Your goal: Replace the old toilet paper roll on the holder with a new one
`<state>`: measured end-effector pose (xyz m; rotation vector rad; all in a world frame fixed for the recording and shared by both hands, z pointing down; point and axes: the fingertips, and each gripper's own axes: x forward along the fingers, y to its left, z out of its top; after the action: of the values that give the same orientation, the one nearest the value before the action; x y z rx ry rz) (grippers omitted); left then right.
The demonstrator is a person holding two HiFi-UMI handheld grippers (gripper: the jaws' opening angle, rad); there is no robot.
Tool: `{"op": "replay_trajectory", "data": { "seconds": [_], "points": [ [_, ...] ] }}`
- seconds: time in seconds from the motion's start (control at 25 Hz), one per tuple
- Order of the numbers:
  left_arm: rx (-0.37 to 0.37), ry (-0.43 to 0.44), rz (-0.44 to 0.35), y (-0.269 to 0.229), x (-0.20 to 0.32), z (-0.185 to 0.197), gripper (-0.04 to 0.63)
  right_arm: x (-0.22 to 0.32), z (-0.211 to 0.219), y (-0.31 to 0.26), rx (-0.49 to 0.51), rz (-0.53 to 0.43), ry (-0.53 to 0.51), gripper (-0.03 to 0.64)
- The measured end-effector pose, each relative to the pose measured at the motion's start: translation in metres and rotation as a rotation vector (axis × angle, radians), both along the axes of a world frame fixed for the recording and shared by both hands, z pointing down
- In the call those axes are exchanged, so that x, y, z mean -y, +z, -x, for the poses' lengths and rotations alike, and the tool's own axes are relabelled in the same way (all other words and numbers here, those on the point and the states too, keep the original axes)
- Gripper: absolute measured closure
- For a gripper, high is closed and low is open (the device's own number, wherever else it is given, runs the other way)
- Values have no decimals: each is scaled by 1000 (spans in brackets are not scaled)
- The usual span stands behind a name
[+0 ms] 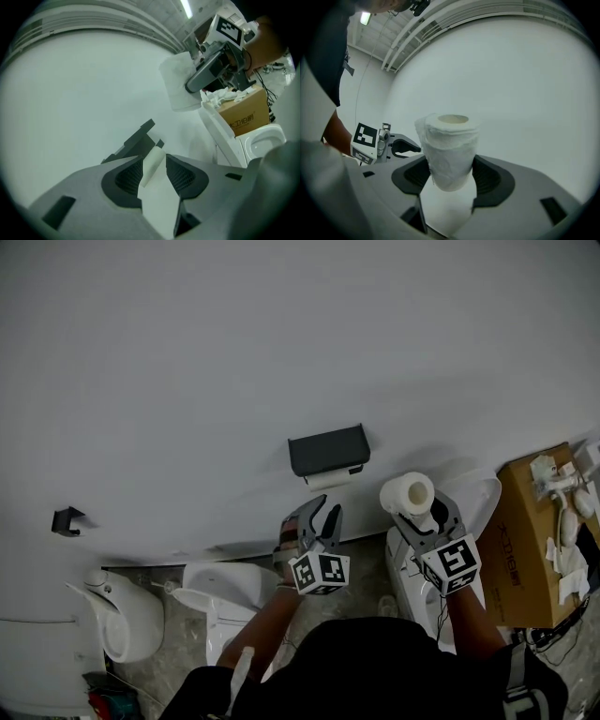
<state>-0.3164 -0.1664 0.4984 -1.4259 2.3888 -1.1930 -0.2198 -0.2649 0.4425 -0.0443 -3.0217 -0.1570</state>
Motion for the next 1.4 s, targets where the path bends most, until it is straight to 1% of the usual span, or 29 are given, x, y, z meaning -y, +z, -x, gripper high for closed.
{"op": "replay_trajectory", "data": {
  "seconds": [0.16, 0.32, 0.44, 0.56, 0.64, 0.8, 1.0, 1.08, 1.4],
  "points": [
    [127, -33, 137, 9, 5, 14, 412, 5, 2, 3, 3, 1, -19, 348],
    [245, -50, 267, 17, 9, 27, 396, 8, 3, 6, -1, 9, -29, 348],
    [316, -50, 351, 25, 8, 36, 396, 11, 3, 10, -10, 19, -32, 348],
    [359, -49, 403, 31, 9, 45, 396, 16, 3, 13, -16, 16, -39, 348],
    [383, -50, 428, 33, 12, 49, 396, 18, 3, 16, -23, 18, -45, 348],
    [413, -58, 445, 40, 18, 55, 396, 20, 5, 16, -22, 17, -58, 348],
    [418, -62, 481, 41, 23, 57, 407, 24, 8, 12, -19, 9, -68, 348],
    [421, -69, 484, 40, 23, 58, 429, 26, 9, 11, -17, 6, -74, 348],
    [451, -73, 477, 39, 23, 57, 440, 26, 11, 15, -20, 13, -93, 348]
  ]
}}
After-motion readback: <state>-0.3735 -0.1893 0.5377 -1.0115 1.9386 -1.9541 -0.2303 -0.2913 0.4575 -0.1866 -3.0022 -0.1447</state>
